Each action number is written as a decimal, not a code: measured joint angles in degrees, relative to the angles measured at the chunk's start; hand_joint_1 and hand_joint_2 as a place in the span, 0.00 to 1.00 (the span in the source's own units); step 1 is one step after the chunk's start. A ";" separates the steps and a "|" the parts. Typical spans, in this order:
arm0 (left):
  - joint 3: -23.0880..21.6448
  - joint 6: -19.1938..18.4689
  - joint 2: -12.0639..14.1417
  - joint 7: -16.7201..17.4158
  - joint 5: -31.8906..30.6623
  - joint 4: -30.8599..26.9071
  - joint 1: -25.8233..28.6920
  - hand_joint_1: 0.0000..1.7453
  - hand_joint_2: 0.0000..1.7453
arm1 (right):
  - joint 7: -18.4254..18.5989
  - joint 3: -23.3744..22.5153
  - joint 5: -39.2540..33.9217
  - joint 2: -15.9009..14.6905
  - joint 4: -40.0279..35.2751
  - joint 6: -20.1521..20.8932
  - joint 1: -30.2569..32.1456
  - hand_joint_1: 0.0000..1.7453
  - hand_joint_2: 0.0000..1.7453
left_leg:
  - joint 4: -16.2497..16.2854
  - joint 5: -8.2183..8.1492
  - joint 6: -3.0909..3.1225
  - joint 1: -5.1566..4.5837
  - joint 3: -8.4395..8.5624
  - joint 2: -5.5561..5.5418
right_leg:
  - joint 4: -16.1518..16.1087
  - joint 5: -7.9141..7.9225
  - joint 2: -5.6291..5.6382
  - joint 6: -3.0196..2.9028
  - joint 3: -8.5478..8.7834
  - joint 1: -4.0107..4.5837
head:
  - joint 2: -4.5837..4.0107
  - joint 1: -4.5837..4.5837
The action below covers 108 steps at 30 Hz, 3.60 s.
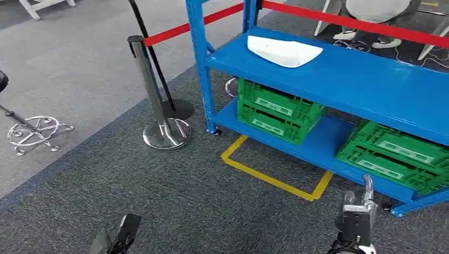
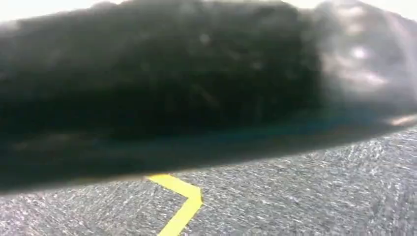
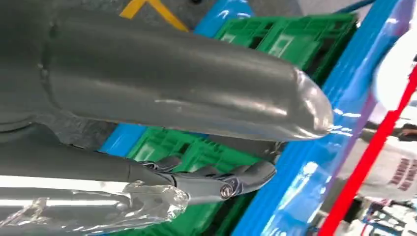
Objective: Take the parts from the cabinet and place them on the table.
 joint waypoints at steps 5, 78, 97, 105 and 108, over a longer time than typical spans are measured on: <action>-0.04 0.09 0.31 -0.02 -0.13 0.00 0.34 0.00 0.00 | 0.22 1.97 -0.44 -0.02 0.68 -0.83 -0.18 0.00 0.00 | 15.88 -8.74 -0.75 0.32 -6.99 -4.45 | -0.13 0.32 2.27 -0.94 -0.04 -0.22 | 0.00 -0.59; 0.02 0.28 1.57 -1.16 -2.01 0.00 0.97 0.00 0.00 | -0.96 12.61 -5.16 -1.11 11.63 -3.08 -4.03 0.00 0.00 | 0.01 0.96 1.65 0.41 -1.24 -5.35 | 1.51 -1.38 3.55 0.76 -0.92 0.17 | 0.00 -1.03; 0.00 -0.11 1.60 -0.92 -2.21 0.00 1.35 0.00 0.00 | 0.70 13.13 -11.81 -1.20 14.29 3.88 -5.34 0.00 0.00 | 16.76 -8.02 -0.84 0.23 -8.67 -4.49 | -0.07 -0.60 1.22 -1.01 0.74 -0.26 | 0.00 -1.07; -0.85 -2.01 1.31 0.28 -3.21 0.00 -0.72 0.00 0.00 | 2.75 12.94 -15.98 -1.81 19.43 8.04 -12.05 0.00 1.00 | 0.76 0.53 0.49 -0.08 -1.50 -4.97 | 0.17 -0.15 2.00 0.10 0.25 0.05 | 0.00 -0.94; -0.98 -2.16 1.09 0.22 -3.21 0.00 -0.82 0.00 0.00 | 2.45 13.35 -14.86 -1.84 20.19 7.17 -13.32 0.00 1.00 | -0.18 1.27 1.65 0.27 -1.32 -4.73 | 0.38 -0.50 1.84 0.99 -0.41 -0.10 | 0.00 -1.05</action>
